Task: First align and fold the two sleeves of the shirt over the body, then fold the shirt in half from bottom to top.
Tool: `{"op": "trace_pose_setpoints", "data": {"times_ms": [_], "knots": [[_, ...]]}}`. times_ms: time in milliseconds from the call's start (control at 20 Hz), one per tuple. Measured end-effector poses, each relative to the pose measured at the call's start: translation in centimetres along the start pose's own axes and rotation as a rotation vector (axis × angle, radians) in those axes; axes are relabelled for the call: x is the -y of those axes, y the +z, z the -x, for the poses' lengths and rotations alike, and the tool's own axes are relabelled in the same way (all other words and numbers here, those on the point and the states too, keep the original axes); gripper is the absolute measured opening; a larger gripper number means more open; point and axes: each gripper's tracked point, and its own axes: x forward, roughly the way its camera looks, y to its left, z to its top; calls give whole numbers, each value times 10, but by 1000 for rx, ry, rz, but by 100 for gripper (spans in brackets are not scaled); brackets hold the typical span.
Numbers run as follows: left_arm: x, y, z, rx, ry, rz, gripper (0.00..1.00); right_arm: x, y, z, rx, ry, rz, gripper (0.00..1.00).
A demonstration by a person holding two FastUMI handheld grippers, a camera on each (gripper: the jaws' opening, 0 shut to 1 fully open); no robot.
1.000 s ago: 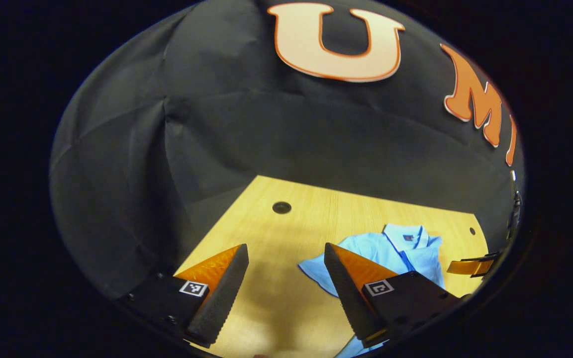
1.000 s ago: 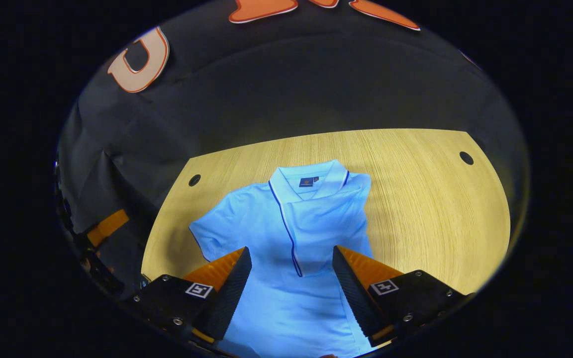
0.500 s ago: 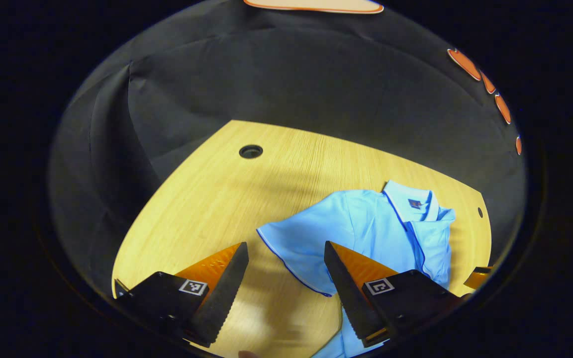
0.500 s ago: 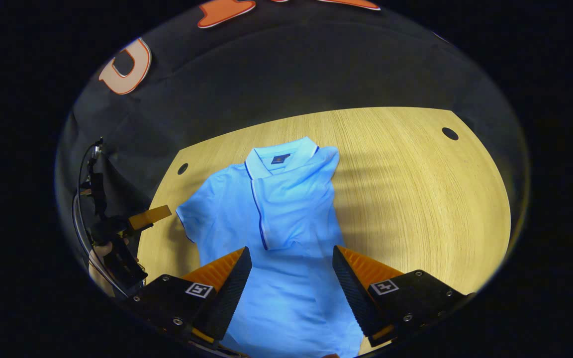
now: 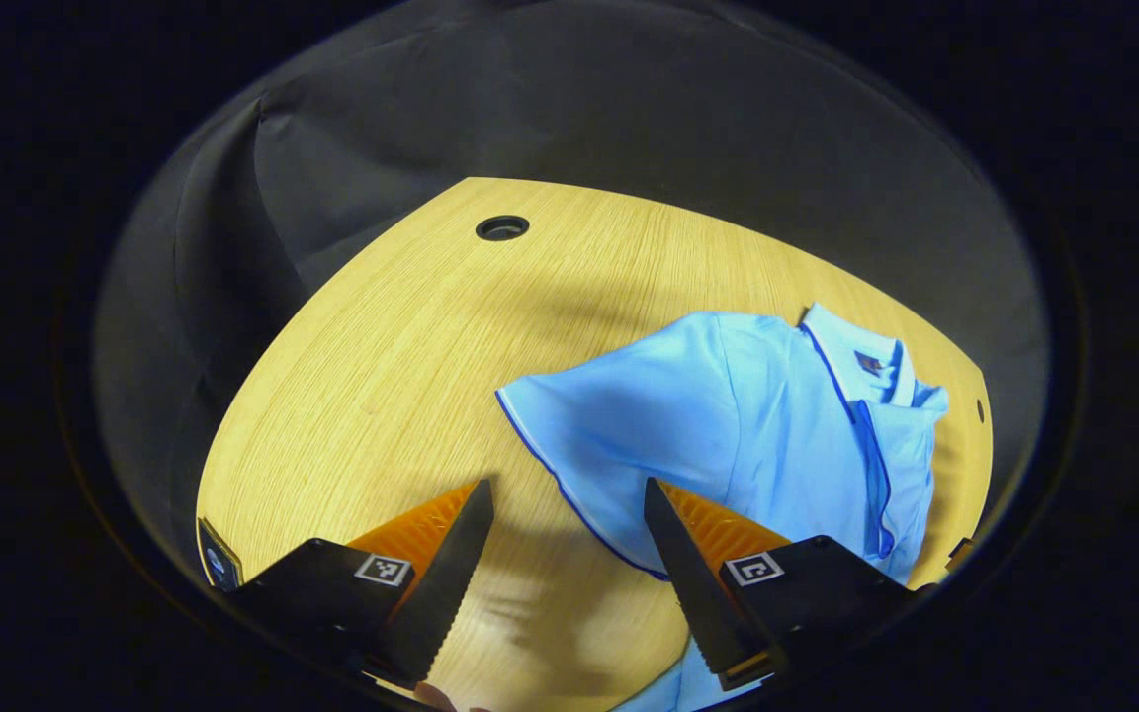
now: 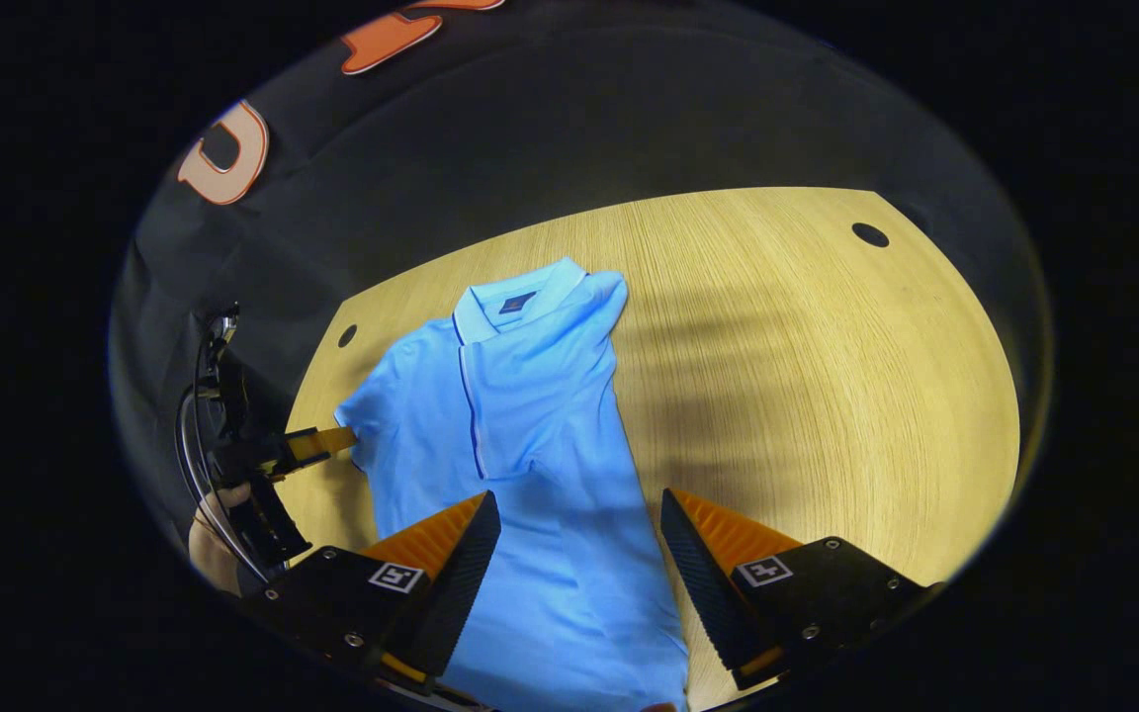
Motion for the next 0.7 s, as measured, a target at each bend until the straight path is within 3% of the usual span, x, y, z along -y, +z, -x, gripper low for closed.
{"op": "trace_pose_setpoints", "data": {"times_ms": [400, 500, 650, 700], "knots": [[0, 2, 1, -10, 14, -35, 99, 1, 1, -1, 0, 6, -32, 99], [1, 6, -3, 2, -6, -67, 92, 0, -1, -1, -3, 5, -47, 99], [7, 12, -6, 26, -38, -49, 31, -4, -3, -4, -5, 2, -52, 99], [7, 11, -9, 26, -53, -33, 22, -5, -2, -3, -3, 3, -52, 99]]}}
